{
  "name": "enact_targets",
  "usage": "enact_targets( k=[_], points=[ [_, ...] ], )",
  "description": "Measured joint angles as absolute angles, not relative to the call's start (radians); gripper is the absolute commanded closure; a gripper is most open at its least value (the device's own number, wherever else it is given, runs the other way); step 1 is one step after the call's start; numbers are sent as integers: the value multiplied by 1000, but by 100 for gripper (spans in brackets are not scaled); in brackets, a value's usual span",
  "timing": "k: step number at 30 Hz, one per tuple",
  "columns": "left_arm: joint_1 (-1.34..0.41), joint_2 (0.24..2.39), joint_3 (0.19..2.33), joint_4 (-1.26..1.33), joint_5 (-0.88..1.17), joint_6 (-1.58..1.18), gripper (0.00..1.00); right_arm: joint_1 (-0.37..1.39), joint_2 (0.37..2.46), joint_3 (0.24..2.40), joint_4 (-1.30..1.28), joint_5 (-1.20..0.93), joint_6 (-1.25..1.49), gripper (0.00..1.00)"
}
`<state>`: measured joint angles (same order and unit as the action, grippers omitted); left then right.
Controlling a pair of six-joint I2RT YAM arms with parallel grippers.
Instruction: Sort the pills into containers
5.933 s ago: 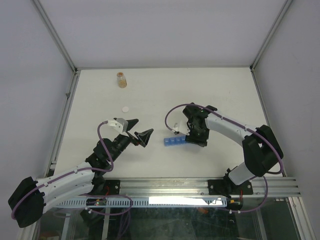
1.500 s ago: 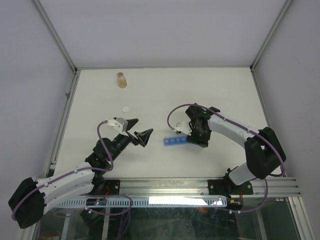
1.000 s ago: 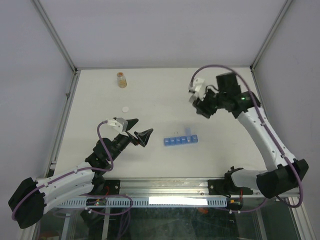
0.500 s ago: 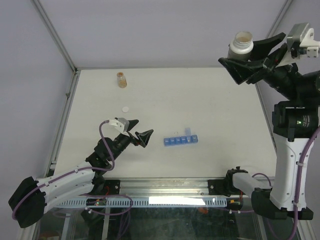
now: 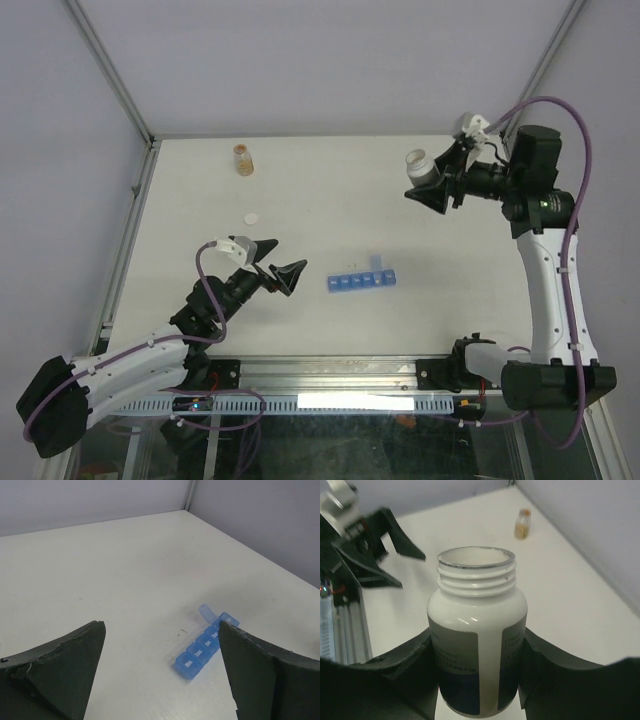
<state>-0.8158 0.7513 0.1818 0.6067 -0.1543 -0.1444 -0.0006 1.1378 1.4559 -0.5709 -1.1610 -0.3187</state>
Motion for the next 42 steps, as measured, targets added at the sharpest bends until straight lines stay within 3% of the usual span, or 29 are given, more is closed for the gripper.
enact_targets(
  k=[5,13,25,42],
  points=[
    [-816,705,167,623,-154,-145,1,-1,1208,1286,-897,-1068,-745,100],
    [-816,683,147,630,-154,-145,1,4,1253,1039,-1046,-911,-1113,100],
    [-816,680,147,630,-154,-145,1,173,1423,934,-889,-590,-1160,100],
    [-816,680,147,630,-154,-145,1,351,1466,923,-831,-363,-1145,100]
  ],
)
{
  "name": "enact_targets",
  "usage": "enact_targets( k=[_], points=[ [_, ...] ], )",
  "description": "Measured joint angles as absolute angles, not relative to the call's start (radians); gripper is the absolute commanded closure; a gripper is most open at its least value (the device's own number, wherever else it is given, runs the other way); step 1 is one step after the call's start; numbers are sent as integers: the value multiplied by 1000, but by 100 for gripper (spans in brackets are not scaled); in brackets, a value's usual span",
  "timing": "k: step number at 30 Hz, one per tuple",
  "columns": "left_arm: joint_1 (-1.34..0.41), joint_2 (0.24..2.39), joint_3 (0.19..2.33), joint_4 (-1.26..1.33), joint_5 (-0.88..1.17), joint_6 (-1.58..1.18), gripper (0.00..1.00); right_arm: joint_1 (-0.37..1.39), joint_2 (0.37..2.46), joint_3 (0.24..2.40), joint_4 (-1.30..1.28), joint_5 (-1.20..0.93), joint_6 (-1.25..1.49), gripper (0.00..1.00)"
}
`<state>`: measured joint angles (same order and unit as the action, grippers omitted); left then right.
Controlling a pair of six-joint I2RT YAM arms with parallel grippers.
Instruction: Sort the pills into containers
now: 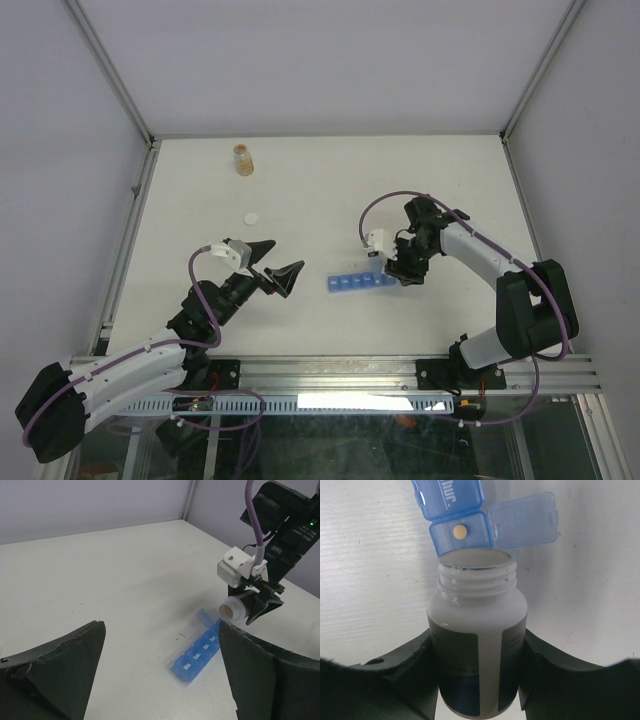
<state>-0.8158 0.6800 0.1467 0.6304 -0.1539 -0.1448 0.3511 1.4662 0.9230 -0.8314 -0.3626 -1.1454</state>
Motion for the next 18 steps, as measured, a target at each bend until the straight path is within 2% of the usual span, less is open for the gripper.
enact_targets(
  k=[18],
  points=[
    [-816,680,147,630,-154,-145,1,460,1467,918,-836,-212,-1116,100]
  ],
)
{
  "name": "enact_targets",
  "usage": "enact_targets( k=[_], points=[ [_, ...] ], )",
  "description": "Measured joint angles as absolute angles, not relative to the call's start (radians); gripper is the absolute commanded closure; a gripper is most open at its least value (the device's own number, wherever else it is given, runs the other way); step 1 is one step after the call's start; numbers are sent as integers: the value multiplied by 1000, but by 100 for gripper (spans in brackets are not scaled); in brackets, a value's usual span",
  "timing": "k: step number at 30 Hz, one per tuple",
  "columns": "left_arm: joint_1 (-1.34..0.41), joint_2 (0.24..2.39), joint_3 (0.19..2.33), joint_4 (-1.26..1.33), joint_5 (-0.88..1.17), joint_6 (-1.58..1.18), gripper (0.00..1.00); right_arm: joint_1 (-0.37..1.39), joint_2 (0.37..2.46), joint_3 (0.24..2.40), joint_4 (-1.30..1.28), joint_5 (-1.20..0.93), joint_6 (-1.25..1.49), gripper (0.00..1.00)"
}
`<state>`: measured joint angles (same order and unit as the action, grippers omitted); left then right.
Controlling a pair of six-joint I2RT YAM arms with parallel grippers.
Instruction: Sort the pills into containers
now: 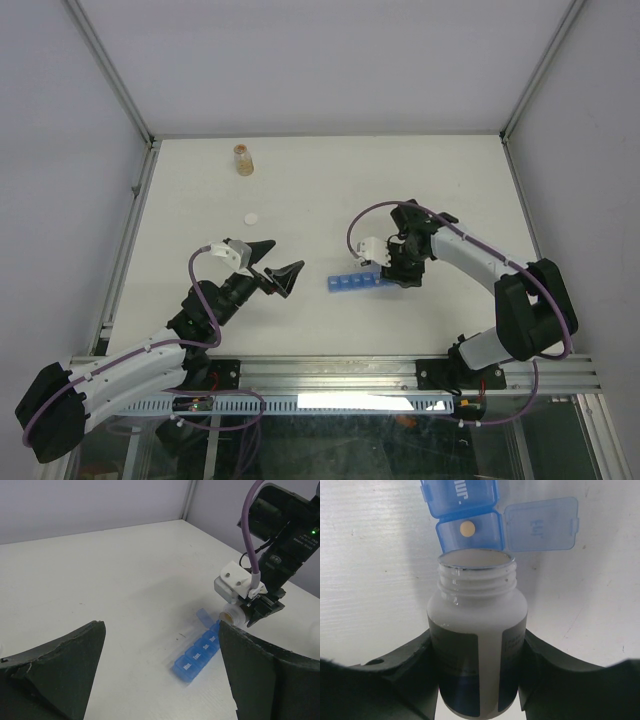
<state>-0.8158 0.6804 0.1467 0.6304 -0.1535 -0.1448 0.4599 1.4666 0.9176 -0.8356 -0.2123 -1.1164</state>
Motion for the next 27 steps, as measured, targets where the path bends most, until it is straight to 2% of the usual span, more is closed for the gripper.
enact_targets(
  k=[27],
  points=[
    [-816,675,147,630,-154,-145,1,549,1492,911,-878,-70,-1063,100]
  ],
)
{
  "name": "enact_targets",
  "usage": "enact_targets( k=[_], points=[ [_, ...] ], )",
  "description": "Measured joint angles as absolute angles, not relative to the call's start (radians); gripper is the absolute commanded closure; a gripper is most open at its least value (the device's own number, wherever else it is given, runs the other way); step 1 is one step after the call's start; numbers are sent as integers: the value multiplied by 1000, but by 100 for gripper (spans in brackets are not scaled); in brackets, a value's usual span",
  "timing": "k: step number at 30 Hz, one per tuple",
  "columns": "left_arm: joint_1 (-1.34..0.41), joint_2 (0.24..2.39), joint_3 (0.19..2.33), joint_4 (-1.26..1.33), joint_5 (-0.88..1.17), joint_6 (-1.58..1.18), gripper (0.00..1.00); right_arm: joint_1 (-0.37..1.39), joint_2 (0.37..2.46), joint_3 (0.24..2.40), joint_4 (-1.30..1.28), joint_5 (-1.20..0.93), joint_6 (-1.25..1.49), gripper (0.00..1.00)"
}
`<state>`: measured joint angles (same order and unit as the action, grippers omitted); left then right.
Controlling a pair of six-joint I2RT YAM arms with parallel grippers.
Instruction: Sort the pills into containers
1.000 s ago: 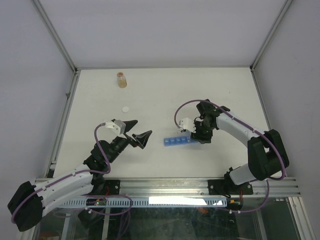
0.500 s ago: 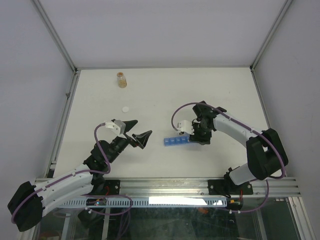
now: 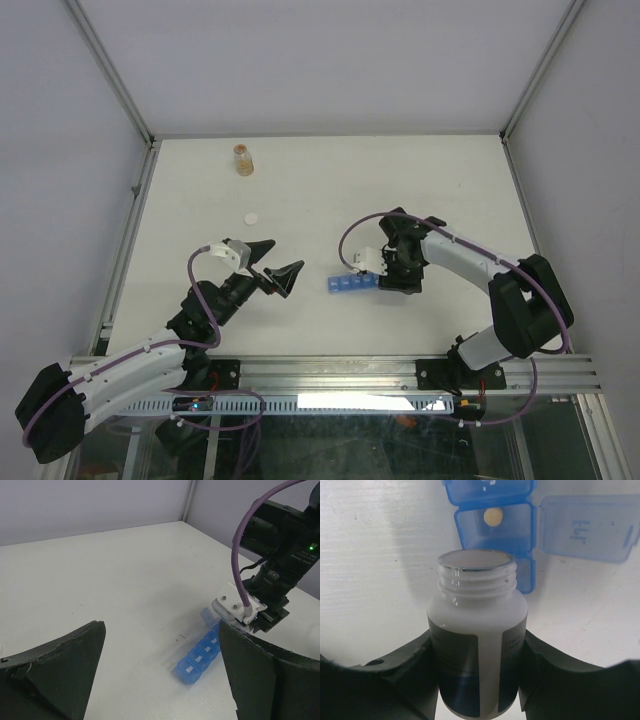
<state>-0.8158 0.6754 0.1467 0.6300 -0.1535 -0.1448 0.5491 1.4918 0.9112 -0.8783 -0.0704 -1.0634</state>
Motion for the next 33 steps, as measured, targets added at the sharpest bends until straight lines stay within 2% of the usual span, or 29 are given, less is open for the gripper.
enact_targets(
  k=[33],
  points=[
    [-810,666,133,630,-152,-144,1,592,1574,1012,-956,16,-1019,100]
  ],
)
